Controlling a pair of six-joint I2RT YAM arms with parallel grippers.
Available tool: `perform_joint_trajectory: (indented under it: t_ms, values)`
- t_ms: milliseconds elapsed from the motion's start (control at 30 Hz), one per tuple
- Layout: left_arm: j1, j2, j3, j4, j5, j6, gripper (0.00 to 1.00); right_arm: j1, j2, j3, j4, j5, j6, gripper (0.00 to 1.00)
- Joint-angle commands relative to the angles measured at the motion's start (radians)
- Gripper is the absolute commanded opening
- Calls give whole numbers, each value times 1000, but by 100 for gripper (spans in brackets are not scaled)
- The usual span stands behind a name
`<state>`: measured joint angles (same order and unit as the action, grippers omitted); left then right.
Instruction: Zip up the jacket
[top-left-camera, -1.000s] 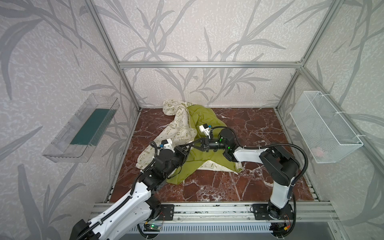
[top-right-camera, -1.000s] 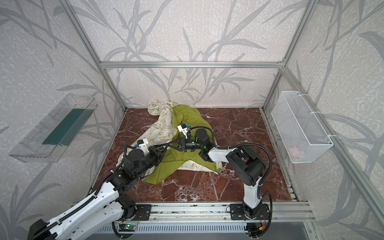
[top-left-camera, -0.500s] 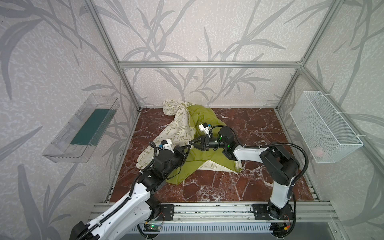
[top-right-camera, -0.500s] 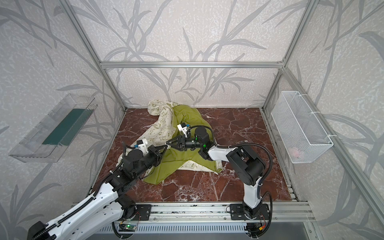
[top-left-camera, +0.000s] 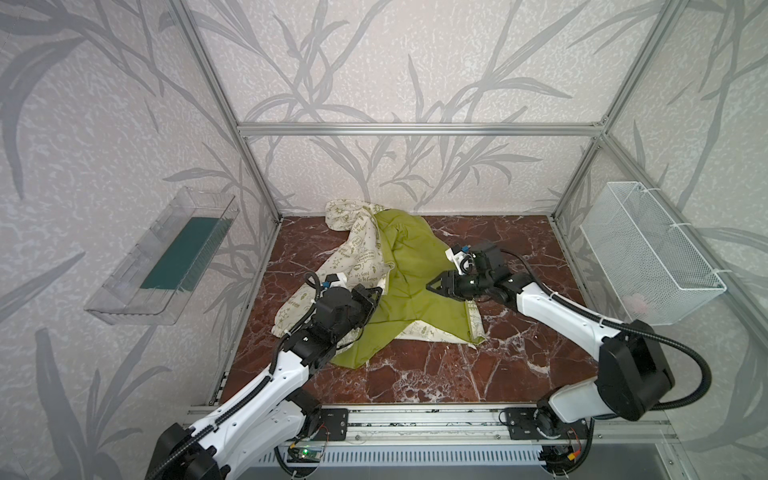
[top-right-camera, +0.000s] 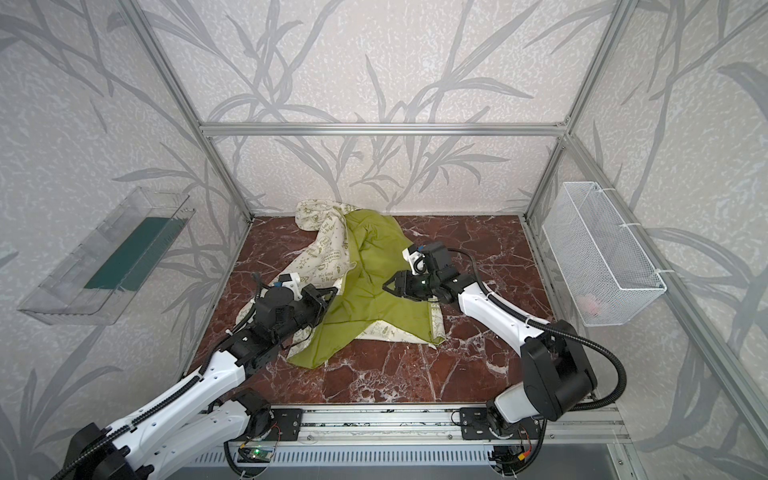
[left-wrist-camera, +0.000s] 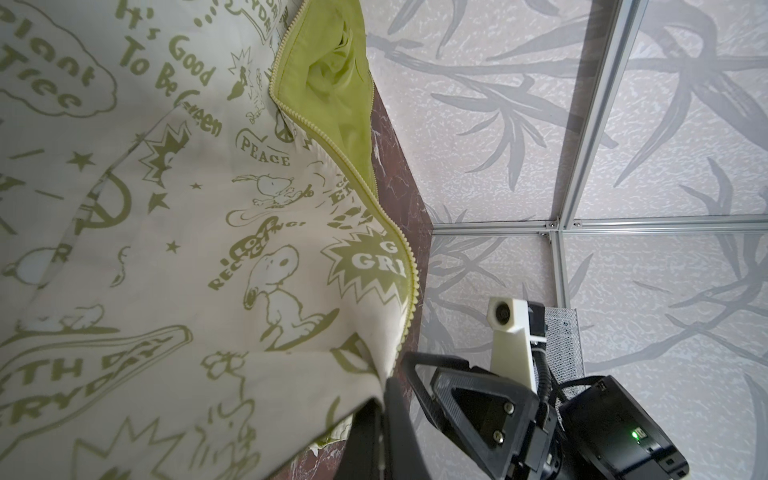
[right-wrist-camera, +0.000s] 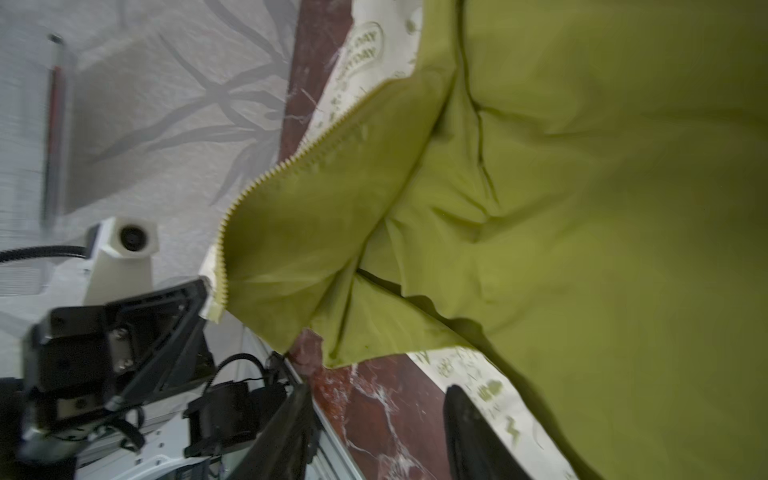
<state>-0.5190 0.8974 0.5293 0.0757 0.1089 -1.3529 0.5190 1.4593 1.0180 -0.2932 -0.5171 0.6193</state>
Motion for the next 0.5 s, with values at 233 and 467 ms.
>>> perform_joint_trajectory:
  t_ms: [233, 467]
  values:
    - [42, 61, -16, 45, 139, 45, 0, 36, -84, -25, -628, 495, -223, 47]
    - [63, 84, -31, 73, 188, 51, 0, 39, -46, -56, -596, 488, -211, 42]
